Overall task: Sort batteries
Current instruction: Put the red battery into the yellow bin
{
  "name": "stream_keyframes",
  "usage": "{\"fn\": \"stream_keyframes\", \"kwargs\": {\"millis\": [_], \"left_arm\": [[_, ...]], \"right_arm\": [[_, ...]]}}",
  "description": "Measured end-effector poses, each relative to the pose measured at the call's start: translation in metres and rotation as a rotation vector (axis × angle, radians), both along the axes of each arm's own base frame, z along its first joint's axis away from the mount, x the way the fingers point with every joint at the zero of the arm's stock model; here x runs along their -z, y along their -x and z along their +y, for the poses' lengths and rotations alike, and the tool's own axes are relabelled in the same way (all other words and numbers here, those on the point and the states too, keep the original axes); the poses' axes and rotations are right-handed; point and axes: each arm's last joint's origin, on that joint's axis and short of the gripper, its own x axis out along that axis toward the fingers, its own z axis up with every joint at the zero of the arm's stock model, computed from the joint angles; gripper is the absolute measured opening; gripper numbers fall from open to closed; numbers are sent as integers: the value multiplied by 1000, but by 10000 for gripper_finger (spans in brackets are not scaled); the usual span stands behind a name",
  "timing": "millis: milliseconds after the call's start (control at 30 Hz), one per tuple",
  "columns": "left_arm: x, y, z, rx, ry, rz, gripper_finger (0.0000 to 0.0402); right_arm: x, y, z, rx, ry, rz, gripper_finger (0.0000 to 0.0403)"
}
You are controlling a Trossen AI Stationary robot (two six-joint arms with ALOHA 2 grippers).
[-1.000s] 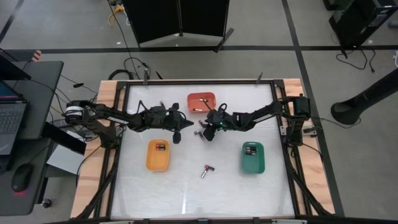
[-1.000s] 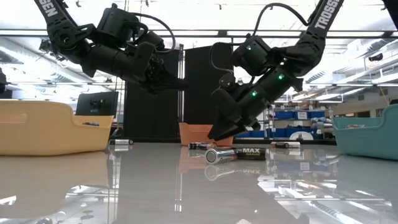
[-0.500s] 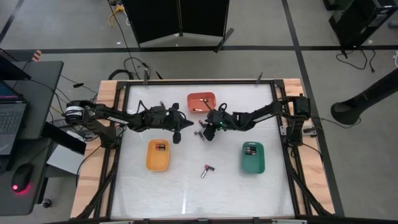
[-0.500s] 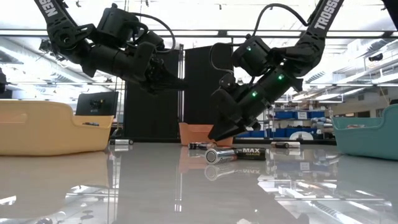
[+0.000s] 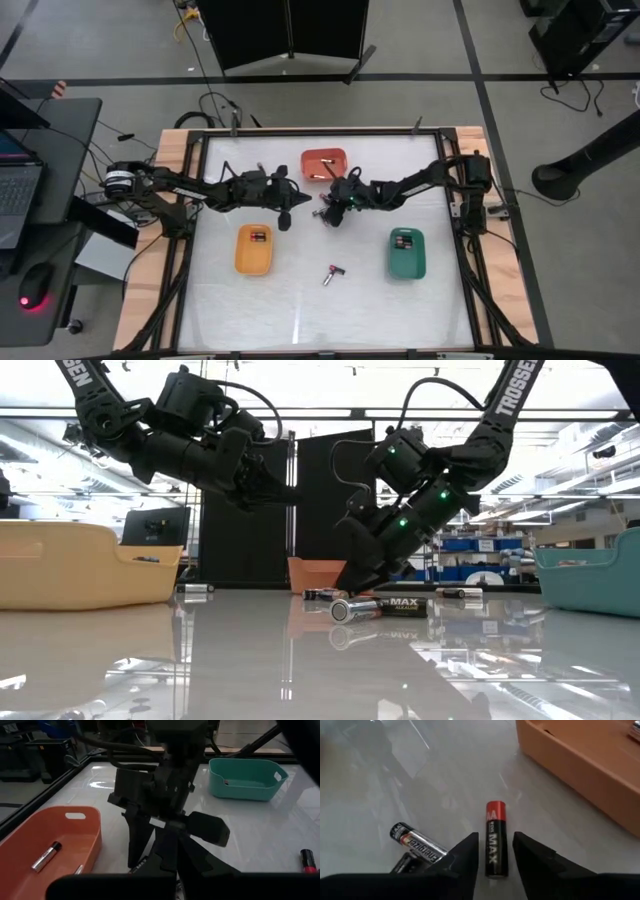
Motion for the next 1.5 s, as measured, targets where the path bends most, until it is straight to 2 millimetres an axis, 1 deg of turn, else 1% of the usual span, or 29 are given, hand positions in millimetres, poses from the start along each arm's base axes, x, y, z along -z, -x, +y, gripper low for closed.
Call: {"fn": "stream_keyframes", "kwargs": {"millis": [67,200,367,467,567,700,833,933,1033,1133,1267,1367,1500], "left_arm": [[0,0,0,-1,0,-2,10],[-1,0,0,-2,-1,-7,10],[-2,-1,0,-8,1,-26,10],[-5,-1,0,-9,3,-49,10],[-9,-2,0,-12,13,-97,10],[-15,-3,1,-16,30,-164,10],[-21,-3,0,-4,29,-221,10],[-27,-3,0,2,22,-286,10],[-35,-2,0,5,16,-366,11],[-43,-1,0,11,3,-455,15],[-53,-3,0,27,-4,-515,29],[-62,-11,-3,94,-7,-531,48],[-70,-25,-10,148,-23,-545,86]], "right_arm": [[1,1,-2,4,1,10,115],[1,2,-4,-8,18,30,62],[-1,3,-8,-46,-2,33,61],[-7,7,-7,-73,2,51,61],[-23,11,-6,-93,22,46,61],[-58,17,-2,-122,66,-14,61],[-88,30,7,-155,105,-91,61],[-108,44,16,-146,159,-158,61],[-121,58,26,-133,222,-248,61],[-133,66,35,-153,280,-428,61],[-138,73,45,-193,369,-595,61],[-143,74,51,-210,414,-669,61],[-146,75,57,-236,455,-706,61]]}}
